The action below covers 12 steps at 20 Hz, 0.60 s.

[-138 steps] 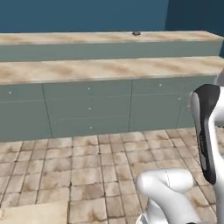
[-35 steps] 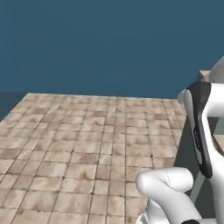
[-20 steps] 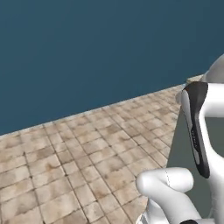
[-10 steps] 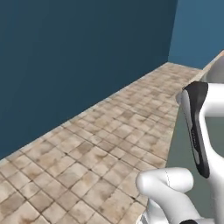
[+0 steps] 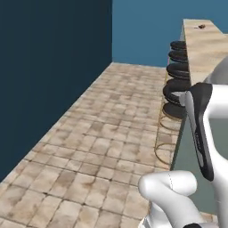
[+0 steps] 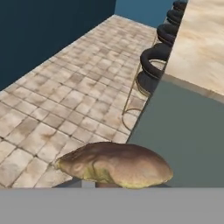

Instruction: Take the cheese, chicken drumstick, and mushroom from the fridge and place them on the plate on the dining counter to create an appetizer plate.

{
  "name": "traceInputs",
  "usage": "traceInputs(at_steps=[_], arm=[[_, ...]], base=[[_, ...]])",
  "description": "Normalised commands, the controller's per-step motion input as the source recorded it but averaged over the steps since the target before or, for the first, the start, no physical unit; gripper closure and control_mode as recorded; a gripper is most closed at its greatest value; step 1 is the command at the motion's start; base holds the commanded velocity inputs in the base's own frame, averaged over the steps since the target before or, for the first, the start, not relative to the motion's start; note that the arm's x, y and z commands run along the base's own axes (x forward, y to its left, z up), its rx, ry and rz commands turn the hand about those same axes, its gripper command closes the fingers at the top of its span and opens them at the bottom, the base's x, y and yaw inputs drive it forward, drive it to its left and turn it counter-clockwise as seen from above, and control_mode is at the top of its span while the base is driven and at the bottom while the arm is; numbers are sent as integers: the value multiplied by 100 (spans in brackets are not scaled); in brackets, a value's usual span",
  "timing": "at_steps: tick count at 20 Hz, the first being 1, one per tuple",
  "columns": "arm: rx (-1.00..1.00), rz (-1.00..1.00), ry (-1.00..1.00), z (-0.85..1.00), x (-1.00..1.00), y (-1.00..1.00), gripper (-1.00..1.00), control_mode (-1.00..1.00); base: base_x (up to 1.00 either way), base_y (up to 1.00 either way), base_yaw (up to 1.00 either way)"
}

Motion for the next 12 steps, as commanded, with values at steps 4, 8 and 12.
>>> traceInputs(at_steps=[4,8,12], arm=[[0,0,0,0,0,0,100,100],[0,0,0,0,0,0,100,100],[0,0,0,0,0,0,100,100]], base=[[100,100,-63],[100,100,-62],[100,100,-61]])
